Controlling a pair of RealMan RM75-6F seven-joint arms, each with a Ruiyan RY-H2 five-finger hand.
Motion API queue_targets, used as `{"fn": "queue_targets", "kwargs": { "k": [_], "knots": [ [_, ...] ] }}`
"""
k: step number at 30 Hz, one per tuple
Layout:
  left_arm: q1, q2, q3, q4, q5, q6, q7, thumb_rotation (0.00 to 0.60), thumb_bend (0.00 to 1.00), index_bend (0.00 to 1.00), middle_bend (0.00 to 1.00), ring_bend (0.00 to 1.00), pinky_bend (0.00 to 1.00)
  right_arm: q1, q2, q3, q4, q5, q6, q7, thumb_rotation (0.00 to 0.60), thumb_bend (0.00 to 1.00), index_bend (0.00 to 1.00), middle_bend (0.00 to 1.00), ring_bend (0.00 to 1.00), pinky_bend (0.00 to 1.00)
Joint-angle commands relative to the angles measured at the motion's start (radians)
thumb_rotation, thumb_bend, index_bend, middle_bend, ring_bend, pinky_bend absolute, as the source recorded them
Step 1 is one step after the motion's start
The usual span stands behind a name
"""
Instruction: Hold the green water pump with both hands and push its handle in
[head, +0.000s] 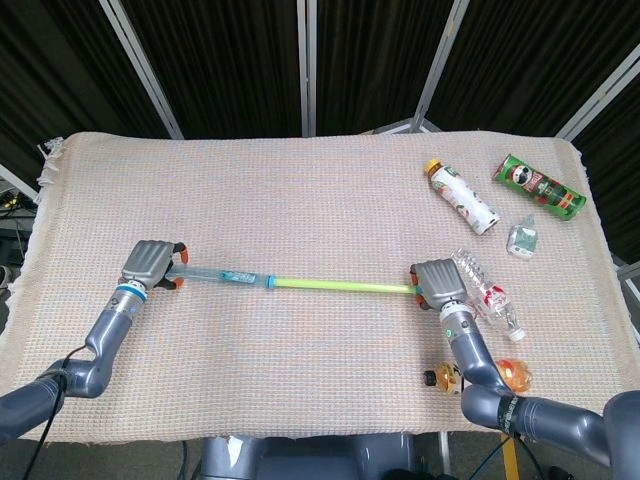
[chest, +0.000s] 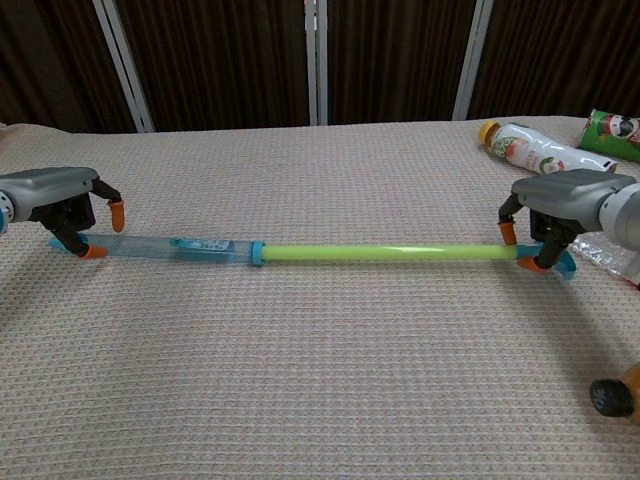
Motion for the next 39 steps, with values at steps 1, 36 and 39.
{"fn": "queue_targets", "kwargs": {
  "k": [1, 36, 39],
  "knots": [
    [-0.004, -0.008, 0.003, 0.01, -0.003, -0.009, -0.009, 0.6, 0.29, 0.46, 0.97, 0.89, 1.0, 0.001, -0.001, -0.001, 0.001, 0.001, 0.0, 0.001, 0.6, 0.46, 0.67, 1.0, 1.0, 1.0],
    [-0.032, -0.017, -0.062, -0.161, -0.095, 0.09, 0.056, 0.6, 0.44, 0.78, 0.97, 0.89, 1.0, 0.058, -0.011, 0.062, -0.108, 0.046, 0.036, 0.004, 0.6, 0.47, 0.68, 1.0, 1.0, 1.0],
    [-0.051, -0.038, -0.073, -0.185, -0.127, 0.096, 0.1, 0.6, 0.44, 0.79, 0.97, 0.89, 1.0, 0.081, -0.03, 0.077, -0.103, 0.072, 0.032, -0.008, 0.6, 0.48, 0.68, 1.0, 1.0, 1.0]
  ]
}}
